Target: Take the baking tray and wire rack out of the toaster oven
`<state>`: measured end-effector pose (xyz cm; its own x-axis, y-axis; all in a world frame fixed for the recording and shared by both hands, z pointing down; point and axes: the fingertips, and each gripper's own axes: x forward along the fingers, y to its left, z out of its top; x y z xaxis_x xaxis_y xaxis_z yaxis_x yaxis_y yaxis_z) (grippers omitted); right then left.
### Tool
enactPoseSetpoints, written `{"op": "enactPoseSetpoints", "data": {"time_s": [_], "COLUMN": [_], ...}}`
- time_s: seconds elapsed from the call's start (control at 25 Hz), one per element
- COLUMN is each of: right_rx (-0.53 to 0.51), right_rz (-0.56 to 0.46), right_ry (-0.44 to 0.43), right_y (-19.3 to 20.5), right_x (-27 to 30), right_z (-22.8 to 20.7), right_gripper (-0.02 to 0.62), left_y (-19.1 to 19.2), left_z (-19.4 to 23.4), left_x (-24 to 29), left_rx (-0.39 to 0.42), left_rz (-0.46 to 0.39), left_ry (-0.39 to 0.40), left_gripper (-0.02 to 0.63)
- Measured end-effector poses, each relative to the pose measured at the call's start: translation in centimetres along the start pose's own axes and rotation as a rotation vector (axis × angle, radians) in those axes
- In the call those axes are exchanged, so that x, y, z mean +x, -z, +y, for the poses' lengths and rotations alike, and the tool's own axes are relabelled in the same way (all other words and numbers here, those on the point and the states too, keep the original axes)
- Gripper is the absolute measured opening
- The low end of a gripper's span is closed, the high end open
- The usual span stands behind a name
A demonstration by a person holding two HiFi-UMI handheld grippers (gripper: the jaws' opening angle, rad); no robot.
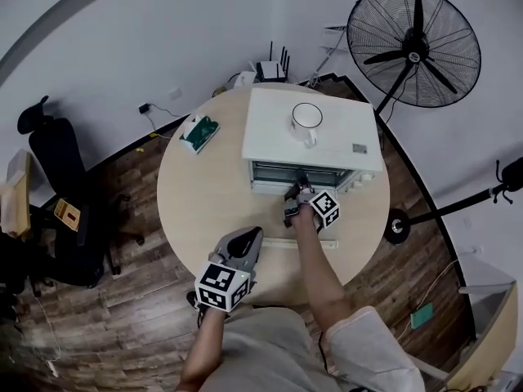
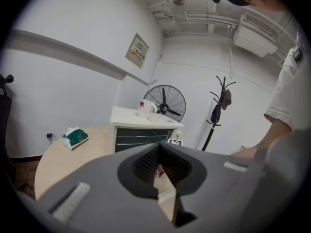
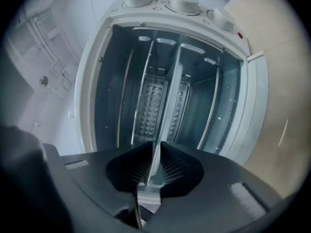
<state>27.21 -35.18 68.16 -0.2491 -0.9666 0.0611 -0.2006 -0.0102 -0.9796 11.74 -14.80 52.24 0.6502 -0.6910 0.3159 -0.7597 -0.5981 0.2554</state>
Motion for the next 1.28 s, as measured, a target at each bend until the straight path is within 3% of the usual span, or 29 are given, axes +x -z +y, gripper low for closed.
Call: {"op": "enactPoseSetpoints", "data": {"time_s": [0.16,0.44,0.8,1.28], "right_rx": [0.103,0.223,0.269,0.266], "right_rz": [-0.059,-0.174,-0.235,-0.216], "right_ry": [0.006,-0.023,-0.013,0.012], "right_y": [-0.1,-1.7,-2.7,-2.2], "right_x": [1.0,1.7,3.7,3.6], "right_z": [-1.5,-2.2,-2.5,-2.5], "right_gripper": [0.085,0.094,0.091,0.074], "left_y": [0.3,1.2,1.6,1.9], "left_z": [-1.0,0.9,2.3,2.7], "left_x": [-0.3,-2.0,-3.2,-3.4], "left_rx": [0.026,-0.010,-0.034,-0.040], "left_rz": [0.023,0.025,0.021,0.023], "left_ry": [0.028,-0.014,-0.056,-0.053], "left_gripper": [0.055,0.055,0.055,0.055]}}
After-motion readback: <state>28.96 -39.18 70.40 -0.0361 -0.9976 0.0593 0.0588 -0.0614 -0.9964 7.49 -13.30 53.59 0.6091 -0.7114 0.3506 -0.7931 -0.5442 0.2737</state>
